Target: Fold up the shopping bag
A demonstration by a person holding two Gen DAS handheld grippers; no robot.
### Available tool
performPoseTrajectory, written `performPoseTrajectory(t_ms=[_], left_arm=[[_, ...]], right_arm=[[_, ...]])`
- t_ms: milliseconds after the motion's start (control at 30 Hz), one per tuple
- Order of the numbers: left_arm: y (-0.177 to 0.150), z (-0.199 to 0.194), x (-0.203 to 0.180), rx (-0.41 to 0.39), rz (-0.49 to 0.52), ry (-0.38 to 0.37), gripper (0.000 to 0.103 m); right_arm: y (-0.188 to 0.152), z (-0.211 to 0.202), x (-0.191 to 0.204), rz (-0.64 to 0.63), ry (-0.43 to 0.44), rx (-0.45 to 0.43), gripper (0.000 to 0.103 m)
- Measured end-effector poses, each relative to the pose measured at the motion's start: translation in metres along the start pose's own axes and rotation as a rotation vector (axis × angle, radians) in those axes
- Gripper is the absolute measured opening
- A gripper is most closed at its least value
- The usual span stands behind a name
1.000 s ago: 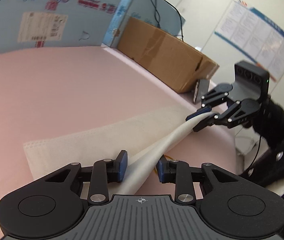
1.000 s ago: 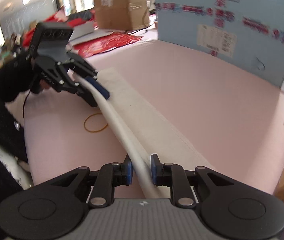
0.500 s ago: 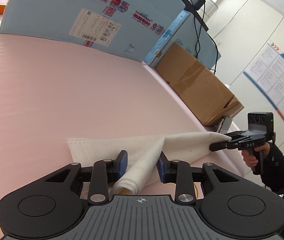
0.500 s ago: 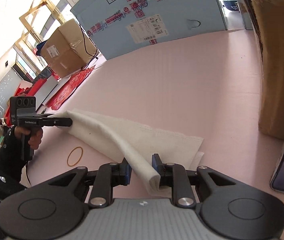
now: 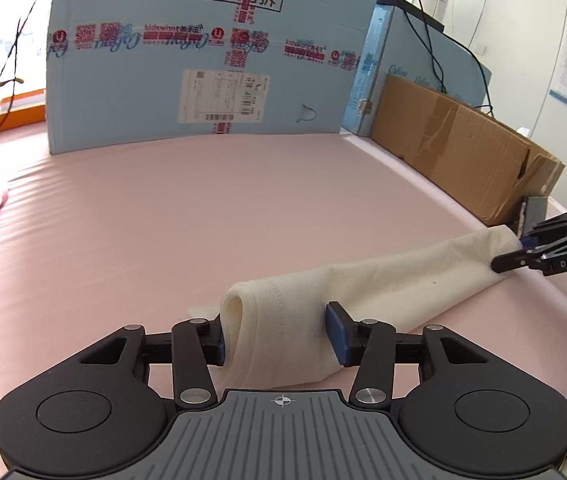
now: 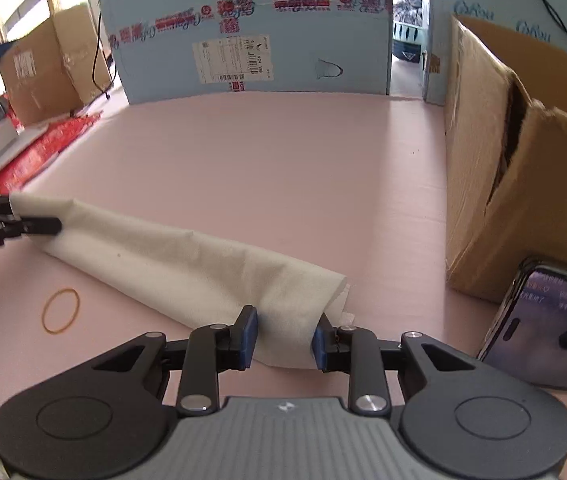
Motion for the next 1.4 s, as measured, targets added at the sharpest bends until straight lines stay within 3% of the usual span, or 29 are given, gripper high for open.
performPoseTrajectory(t_ms=[100, 233, 367, 433, 500, 533, 600, 633, 667, 700, 767, 900, 967, 1233, 1300, 1400], left_arm=[[-0.006, 0.001, 0.017, -0.004, 0.03, 0.165, 0.083], [-0.01, -0.006, 0.032, -0.016, 0.031, 0.269, 0.086], [0.002, -0.028, 0.043, -0.097, 0.083, 0.468, 0.085], [0.015, -0.046, 0.04, -0.181, 0.067, 0.513, 0.085], [0.03, -0.06, 0.018, -0.272, 0.061, 0.469, 0.084], [0.037, -0.066, 0.002, -0.318, 0.059, 0.423, 0.084], [0.043, -0.065, -0.031, -0.337, 0.08, 0.291, 0.079], [0.044, -0.06, -0.05, -0.334, 0.101, 0.216, 0.072], [0.045, -0.051, -0.075, -0.314, 0.134, 0.128, 0.056], [0.044, -0.044, -0.087, -0.297, 0.156, 0.099, 0.042], [0.036, -0.018, -0.107, -0.226, 0.235, 0.072, 0.032], [0.019, 0.01, -0.116, -0.123, 0.278, 0.058, 0.033], [0.017, 0.009, -0.115, -0.117, 0.269, 0.051, 0.035], [0.015, 0.009, -0.107, -0.115, 0.215, 0.041, 0.044], [0.016, 0.009, -0.106, -0.115, 0.208, 0.038, 0.046], [0.017, 0.009, -0.106, -0.117, 0.209, 0.039, 0.047]], right_arm=[[-0.001, -0.001, -0.001, 0.0, -0.039, -0.012, 0.04], [-0.005, -0.003, -0.004, 0.019, -0.049, -0.033, 0.044], [-0.008, -0.004, -0.005, 0.032, -0.049, -0.056, 0.045], [-0.008, -0.004, -0.004, 0.033, -0.053, -0.07, 0.045], [-0.009, -0.004, -0.003, 0.031, -0.061, -0.083, 0.045], [-0.01, -0.005, -0.002, 0.03, -0.066, -0.089, 0.045], [-0.011, -0.005, -0.002, 0.033, -0.071, -0.104, 0.045], [-0.012, -0.005, -0.002, 0.037, -0.073, -0.114, 0.045], [-0.013, -0.006, -0.002, 0.043, -0.073, -0.123, 0.045], [-0.013, -0.006, -0.002, 0.049, -0.072, -0.132, 0.047], [-0.015, -0.006, -0.004, 0.074, -0.078, -0.162, 0.05], [-0.019, -0.006, -0.006, 0.133, -0.103, -0.244, 0.055], [-0.021, -0.006, -0.006, 0.163, -0.122, -0.285, 0.056], [-0.036, -0.036, -0.018, 0.292, -0.197, -0.312, 0.061], [-0.042, -0.042, -0.016, 0.355, -0.153, -0.33, 0.061], [-0.046, -0.039, -0.002, 0.439, 0.025, -0.346, 0.061]])
Point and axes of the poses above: each gripper's, at about its wrist camera, not at the fingertips, and z roughly the way its jaws point, x to its left, y to its top, the point moved 10 cm from there along z, roughly the way its jaws point, and after that the axes turned 15 degrees about y, right-handed, at the moved point
